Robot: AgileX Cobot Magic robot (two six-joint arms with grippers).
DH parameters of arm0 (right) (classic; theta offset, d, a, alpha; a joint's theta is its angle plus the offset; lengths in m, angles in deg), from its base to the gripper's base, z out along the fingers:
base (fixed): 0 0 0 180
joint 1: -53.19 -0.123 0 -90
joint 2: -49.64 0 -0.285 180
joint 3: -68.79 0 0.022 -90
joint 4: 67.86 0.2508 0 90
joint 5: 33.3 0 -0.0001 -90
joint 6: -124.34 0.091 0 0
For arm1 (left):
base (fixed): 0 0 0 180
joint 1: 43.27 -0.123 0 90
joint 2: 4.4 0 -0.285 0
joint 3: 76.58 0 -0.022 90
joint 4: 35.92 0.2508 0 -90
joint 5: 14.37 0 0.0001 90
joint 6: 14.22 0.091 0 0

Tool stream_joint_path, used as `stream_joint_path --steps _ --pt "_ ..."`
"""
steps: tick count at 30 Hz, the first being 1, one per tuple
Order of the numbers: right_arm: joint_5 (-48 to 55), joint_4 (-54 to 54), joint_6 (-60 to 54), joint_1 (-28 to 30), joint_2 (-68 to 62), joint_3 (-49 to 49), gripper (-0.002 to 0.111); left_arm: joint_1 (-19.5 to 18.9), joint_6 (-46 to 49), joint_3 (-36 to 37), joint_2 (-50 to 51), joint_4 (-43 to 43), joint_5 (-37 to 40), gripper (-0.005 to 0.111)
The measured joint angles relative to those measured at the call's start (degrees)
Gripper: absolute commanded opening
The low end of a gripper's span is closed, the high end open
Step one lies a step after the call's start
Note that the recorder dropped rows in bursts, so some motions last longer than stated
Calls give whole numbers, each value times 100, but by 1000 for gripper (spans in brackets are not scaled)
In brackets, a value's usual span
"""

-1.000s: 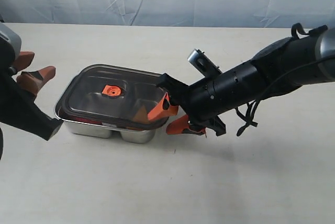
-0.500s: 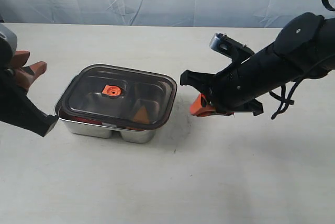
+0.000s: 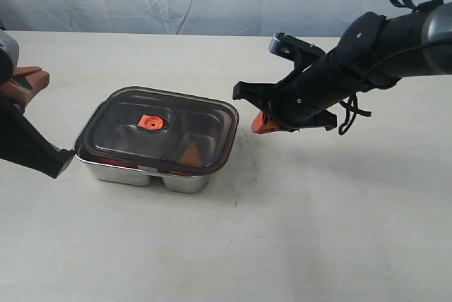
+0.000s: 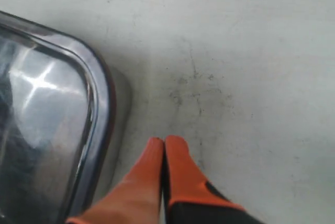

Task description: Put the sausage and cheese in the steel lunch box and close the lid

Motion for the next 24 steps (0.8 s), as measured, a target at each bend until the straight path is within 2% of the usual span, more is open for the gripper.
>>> stream_joint_path --steps 13,24 --pt "-24 -72 0 -56 -661 -557 0 0 22 0 0 0 0 0" --pt "-34 -83 22 -140 -661 -605 0 0 22 0 0 0 -19 0"
